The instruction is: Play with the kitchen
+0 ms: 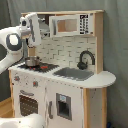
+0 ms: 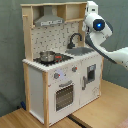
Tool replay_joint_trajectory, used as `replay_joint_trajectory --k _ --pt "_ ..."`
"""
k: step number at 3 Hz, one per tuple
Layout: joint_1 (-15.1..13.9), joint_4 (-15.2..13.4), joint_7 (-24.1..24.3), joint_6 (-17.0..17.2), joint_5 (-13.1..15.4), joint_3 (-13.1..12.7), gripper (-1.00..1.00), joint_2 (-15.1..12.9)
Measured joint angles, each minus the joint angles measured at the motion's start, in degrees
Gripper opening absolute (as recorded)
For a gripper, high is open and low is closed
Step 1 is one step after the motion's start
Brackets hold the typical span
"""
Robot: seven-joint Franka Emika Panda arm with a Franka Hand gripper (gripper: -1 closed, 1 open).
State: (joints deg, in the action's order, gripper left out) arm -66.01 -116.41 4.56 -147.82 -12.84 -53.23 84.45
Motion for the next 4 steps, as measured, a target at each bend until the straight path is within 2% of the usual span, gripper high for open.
replay_joint_trajectory --k 1,3,4 --pt "2.78 2.44 -3.97 0.07 1.06 -1.75 1.0 1.07" --pt "10.8 2.42 -4.7 0.19 8.87 -6.1 1.0 1.27" --pt "14.72 2.33 -4.7 0.19 13.05 -9.06 1.0 1.36"
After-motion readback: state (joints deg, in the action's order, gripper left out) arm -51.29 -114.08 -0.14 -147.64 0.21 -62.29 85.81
